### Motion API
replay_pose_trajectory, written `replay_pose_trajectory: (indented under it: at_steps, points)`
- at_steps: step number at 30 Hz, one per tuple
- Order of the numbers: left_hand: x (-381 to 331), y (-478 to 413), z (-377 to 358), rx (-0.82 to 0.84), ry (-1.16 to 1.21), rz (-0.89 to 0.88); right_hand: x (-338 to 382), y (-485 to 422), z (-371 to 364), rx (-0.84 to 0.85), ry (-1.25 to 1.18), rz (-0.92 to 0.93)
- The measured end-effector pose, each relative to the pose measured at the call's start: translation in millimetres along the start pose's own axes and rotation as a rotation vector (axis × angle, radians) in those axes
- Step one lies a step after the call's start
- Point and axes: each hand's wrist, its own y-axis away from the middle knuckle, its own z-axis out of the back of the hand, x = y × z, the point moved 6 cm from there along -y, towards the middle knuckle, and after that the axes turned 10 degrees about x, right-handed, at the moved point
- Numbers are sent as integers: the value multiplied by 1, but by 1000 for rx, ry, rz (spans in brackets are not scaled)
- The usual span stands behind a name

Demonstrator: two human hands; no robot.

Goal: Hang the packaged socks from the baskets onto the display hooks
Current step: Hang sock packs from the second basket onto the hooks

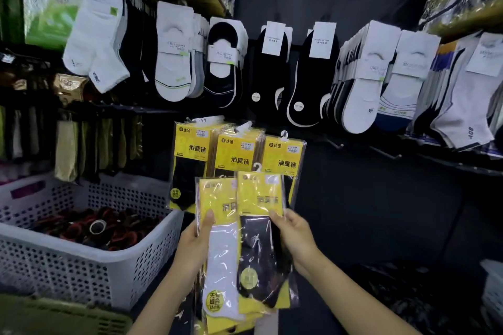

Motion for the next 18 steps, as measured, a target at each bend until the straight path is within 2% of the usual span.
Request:
replay_pose_trajectory:
  at_steps: [4, 6, 14, 18]
  points:
    - [2, -4, 18, -95, 2, -2, 29, -5, 40, -233, -35, 128]
    - [1, -4, 22, -106, 18, -9, 44, -10, 54, -295, -8, 167]
    - [0, -5, 23, -133, 19, -12, 63, -47, 55, -260, 117, 103]
    - [-1, -6, 20, -143, 25, -16, 44, -63, 53, -282, 6, -17]
